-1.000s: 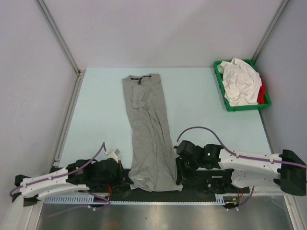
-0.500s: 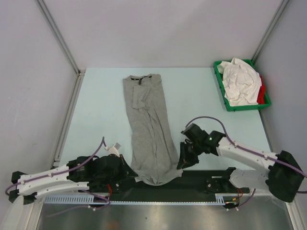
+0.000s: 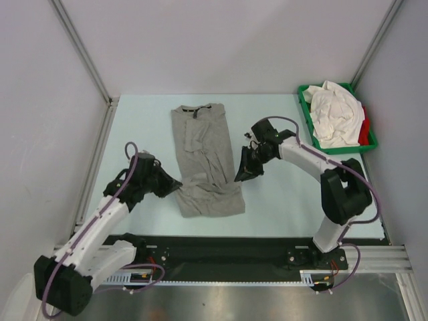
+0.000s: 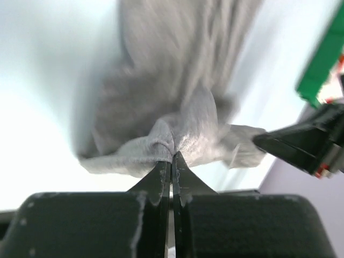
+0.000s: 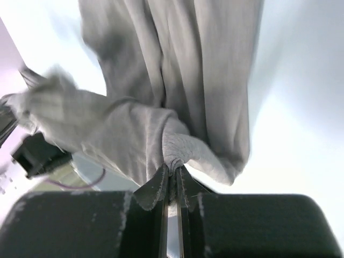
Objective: Fold and stack the t-shirts
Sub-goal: Fold the tshirt
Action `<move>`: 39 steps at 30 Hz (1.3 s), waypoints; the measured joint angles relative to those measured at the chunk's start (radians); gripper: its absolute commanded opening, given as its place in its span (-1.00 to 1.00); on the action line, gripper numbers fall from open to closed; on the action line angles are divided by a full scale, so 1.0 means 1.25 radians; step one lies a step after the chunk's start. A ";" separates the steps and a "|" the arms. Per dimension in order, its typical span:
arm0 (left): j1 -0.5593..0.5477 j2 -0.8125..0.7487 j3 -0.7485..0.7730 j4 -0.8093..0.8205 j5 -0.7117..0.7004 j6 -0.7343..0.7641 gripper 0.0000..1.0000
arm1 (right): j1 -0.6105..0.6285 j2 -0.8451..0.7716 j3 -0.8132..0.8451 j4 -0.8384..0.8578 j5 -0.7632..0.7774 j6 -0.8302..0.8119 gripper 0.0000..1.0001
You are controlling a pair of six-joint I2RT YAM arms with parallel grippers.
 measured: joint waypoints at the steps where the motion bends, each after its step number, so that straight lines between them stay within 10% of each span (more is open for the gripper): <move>1: 0.047 0.036 0.010 0.010 0.019 0.035 -0.99 | -0.009 0.032 0.033 0.001 -0.004 -0.007 -1.00; 21: 0.217 0.392 0.211 0.096 0.207 0.292 -0.99 | -0.114 0.307 0.347 -0.096 -0.043 -0.064 -1.00; 39: 0.029 -0.434 -0.152 -0.205 0.298 0.138 -1.00 | 0.136 -0.393 -0.266 -0.184 -0.059 -0.021 -1.00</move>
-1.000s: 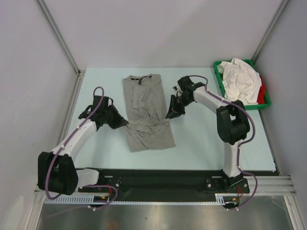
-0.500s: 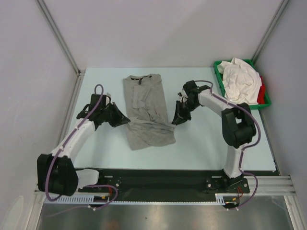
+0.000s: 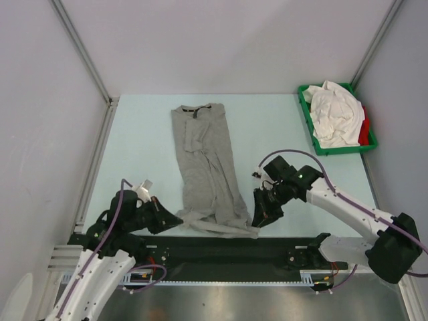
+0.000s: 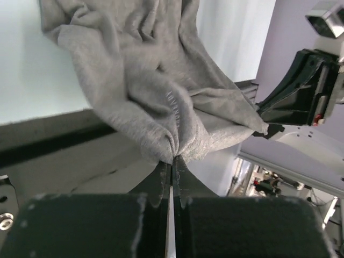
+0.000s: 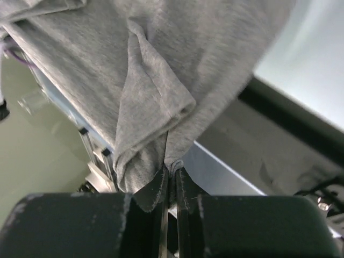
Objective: Fold and stack the t-shirts
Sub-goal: Fold the tshirt
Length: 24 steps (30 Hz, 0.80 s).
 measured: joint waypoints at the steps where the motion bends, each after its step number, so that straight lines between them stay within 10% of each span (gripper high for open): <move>1: -0.002 -0.028 -0.007 -0.022 0.008 -0.011 -0.99 | 0.012 -0.020 -0.020 0.000 0.000 0.012 -1.00; 24: -0.014 -0.053 -0.055 -0.221 0.244 0.032 -0.89 | 0.168 -0.156 -0.280 0.084 0.007 0.173 -0.88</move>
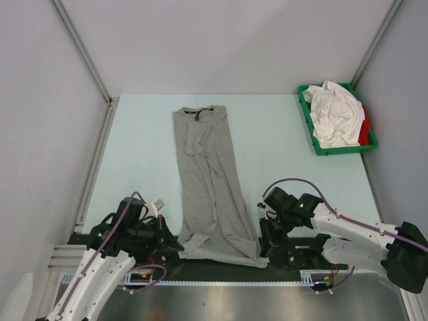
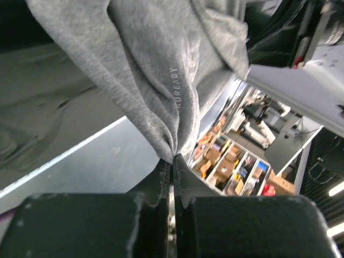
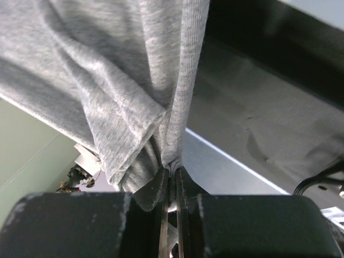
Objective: Fold and stack the t-shirts
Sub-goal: Fold the tshirt
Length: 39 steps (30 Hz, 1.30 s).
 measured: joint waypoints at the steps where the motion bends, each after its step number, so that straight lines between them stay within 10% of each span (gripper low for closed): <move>1: -0.005 0.021 -0.002 -0.002 0.000 0.009 -0.75 | 0.000 0.011 -0.008 0.010 0.001 0.000 -0.85; 5: -0.027 0.098 -0.005 -0.005 0.001 0.050 -0.04 | 0.001 0.072 -0.025 0.042 0.002 -0.005 -0.65; 13: -0.047 0.256 0.109 -0.013 -0.039 0.123 0.50 | -0.015 0.126 0.027 -0.016 0.016 -0.055 0.44; 24: 0.025 0.653 0.542 0.287 -0.409 0.158 0.36 | -0.318 0.484 0.551 0.082 0.134 -0.215 0.57; 39: 0.275 1.359 0.871 0.742 -0.483 0.253 0.18 | -0.454 1.185 1.275 0.386 0.197 -0.175 0.43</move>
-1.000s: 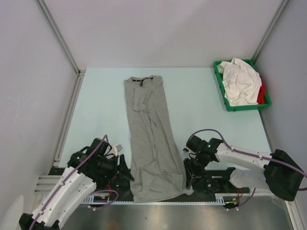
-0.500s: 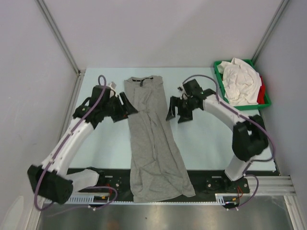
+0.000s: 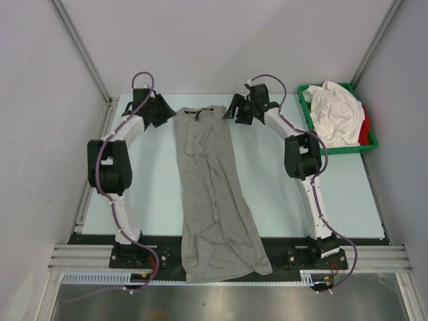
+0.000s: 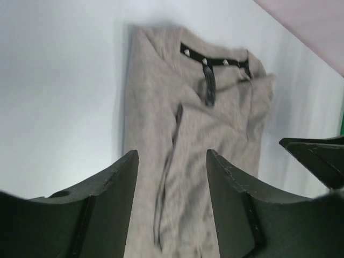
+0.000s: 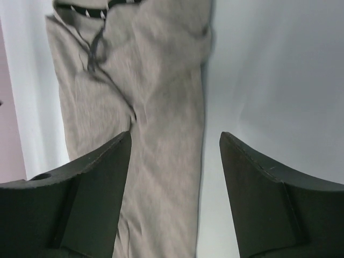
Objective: Fold and stack the t-shirts
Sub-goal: Fold the tshirt
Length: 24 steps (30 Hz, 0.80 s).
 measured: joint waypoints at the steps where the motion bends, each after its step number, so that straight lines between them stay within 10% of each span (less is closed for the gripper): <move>1: 0.005 0.038 0.030 0.011 0.003 0.000 0.19 | 0.001 0.037 0.050 0.003 -0.002 0.005 0.40; 14: 0.012 0.323 0.244 0.036 0.034 -0.055 0.07 | 0.016 0.215 0.235 0.089 -0.002 0.092 0.04; 24: 0.009 0.508 0.485 0.036 0.085 -0.149 -0.99 | 0.009 0.249 0.239 0.152 0.039 0.151 -1.00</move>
